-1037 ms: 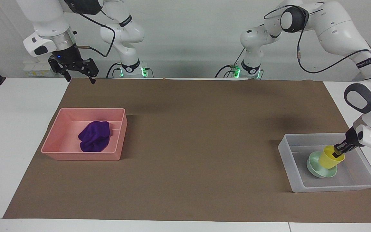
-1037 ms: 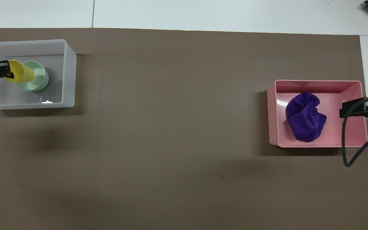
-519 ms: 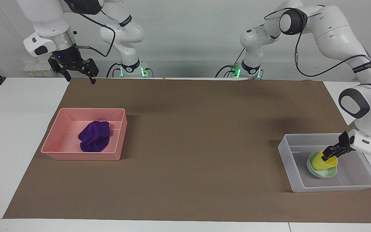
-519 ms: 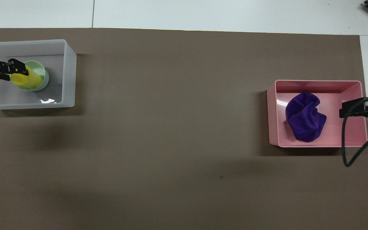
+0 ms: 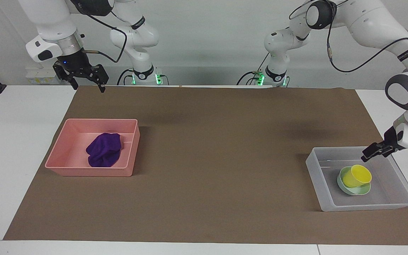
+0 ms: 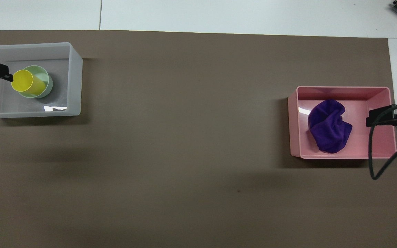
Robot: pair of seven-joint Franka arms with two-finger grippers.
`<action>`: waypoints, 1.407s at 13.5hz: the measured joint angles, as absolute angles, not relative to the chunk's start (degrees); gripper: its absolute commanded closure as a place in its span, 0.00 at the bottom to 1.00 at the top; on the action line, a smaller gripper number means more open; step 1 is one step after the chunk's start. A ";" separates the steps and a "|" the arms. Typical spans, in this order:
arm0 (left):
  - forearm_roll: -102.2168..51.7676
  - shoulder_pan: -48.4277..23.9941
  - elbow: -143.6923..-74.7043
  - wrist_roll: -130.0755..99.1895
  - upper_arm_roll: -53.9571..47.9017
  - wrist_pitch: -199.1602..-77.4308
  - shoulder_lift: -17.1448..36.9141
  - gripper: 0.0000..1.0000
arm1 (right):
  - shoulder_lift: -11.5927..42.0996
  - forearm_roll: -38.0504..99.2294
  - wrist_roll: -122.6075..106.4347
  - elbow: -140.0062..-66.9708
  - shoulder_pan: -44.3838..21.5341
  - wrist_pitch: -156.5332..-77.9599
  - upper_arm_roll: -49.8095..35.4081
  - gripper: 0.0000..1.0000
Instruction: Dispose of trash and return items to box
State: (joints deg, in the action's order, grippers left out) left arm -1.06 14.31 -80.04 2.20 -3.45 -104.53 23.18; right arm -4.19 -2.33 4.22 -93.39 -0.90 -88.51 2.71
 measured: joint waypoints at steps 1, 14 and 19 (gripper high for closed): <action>-0.96 13.78 -79.80 2.20 -3.52 -100.10 20.93 0.00 | -4.19 -2.33 4.22 -93.39 -0.90 -88.51 2.71 0.00; 1.56 2.57 -92.71 -0.90 -3.90 -93.08 1.91 0.00 | -4.19 -2.33 4.22 -93.42 -0.90 -88.51 2.71 0.00; -0.83 -1.65 -99.98 -1.68 -0.18 -96.81 -3.45 0.00 | -4.19 -2.33 4.22 -93.48 -0.90 -88.51 2.71 0.00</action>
